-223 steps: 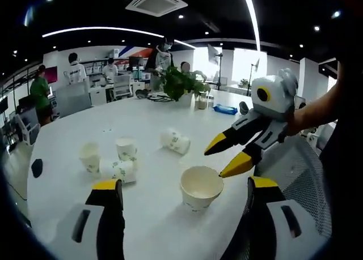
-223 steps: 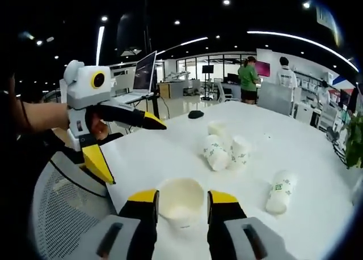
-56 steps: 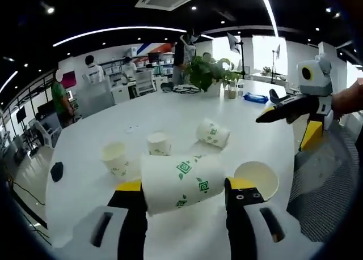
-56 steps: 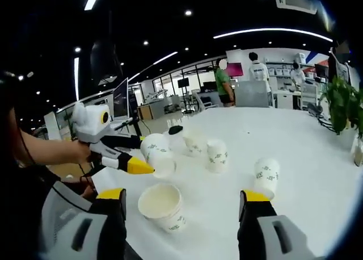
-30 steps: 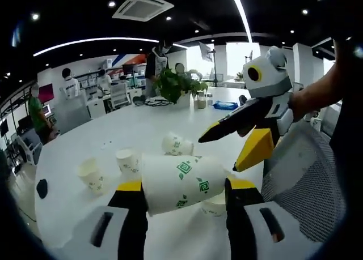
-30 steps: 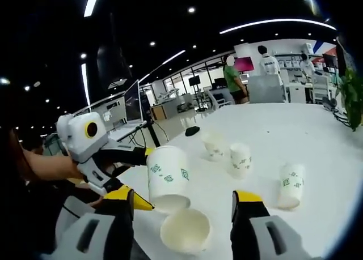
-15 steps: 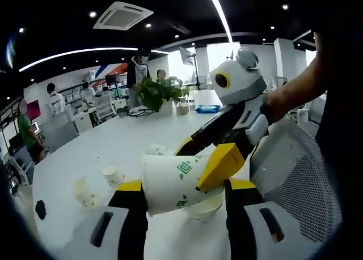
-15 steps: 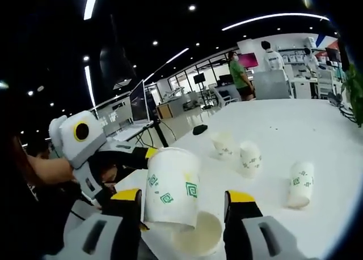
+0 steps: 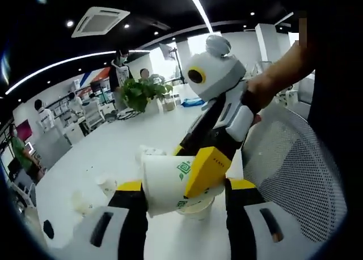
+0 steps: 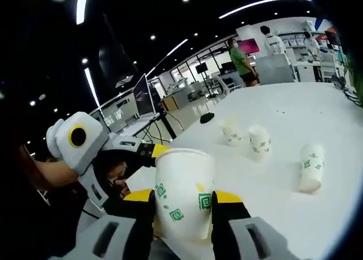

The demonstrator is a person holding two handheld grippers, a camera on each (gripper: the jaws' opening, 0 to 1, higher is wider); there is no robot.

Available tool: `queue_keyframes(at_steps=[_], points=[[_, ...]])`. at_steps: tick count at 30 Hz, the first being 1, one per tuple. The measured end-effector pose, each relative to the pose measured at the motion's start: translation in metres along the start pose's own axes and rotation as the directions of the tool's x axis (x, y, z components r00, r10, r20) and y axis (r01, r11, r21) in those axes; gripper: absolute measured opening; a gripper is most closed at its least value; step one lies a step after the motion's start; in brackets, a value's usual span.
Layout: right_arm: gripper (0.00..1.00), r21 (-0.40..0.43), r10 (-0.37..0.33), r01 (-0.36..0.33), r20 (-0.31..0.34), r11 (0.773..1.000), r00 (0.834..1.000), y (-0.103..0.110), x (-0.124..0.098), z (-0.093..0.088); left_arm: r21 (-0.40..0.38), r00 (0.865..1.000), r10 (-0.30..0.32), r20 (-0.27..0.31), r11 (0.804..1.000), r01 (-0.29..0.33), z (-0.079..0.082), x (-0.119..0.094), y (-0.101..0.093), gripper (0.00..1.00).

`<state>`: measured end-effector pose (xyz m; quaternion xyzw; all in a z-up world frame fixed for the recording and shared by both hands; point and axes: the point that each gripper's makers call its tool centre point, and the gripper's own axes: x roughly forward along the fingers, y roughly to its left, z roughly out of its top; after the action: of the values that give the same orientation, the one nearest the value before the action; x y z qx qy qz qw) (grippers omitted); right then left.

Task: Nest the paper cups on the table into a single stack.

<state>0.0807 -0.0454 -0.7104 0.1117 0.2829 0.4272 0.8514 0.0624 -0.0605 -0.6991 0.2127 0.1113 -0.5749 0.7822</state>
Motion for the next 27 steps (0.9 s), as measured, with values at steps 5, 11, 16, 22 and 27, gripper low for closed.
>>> queue_keyframes(at_steps=[5,11,16,22,27], points=[[0.37,0.006,0.003,-0.003,-0.017,1.0,1.0,-0.001,-0.002,-0.004,0.007,1.0,-0.017,-0.009,1.0,0.017,-0.002,0.002,-0.003,0.54],[0.36,0.015,0.015,-0.015,-0.016,1.0,1.0,0.004,-0.003,-0.005,-0.01,0.998,-0.058,-0.02,0.998,0.058,-0.001,0.0,-0.006,0.53],[0.35,0.009,0.051,-0.051,-0.016,0.999,0.999,0.015,-0.003,-0.005,-0.016,0.992,-0.121,-0.043,0.993,0.121,-0.001,-0.004,-0.011,0.52],[0.36,0.016,0.072,-0.072,-0.012,0.997,0.997,0.018,-0.003,-0.005,0.007,0.986,-0.152,-0.075,0.988,0.153,-0.002,-0.008,-0.011,0.53],[0.35,0.005,0.05,-0.05,-0.01,0.999,0.999,0.013,-0.002,-0.007,0.087,0.978,-0.144,-0.15,0.984,0.158,-0.012,-0.01,-0.013,0.52]])
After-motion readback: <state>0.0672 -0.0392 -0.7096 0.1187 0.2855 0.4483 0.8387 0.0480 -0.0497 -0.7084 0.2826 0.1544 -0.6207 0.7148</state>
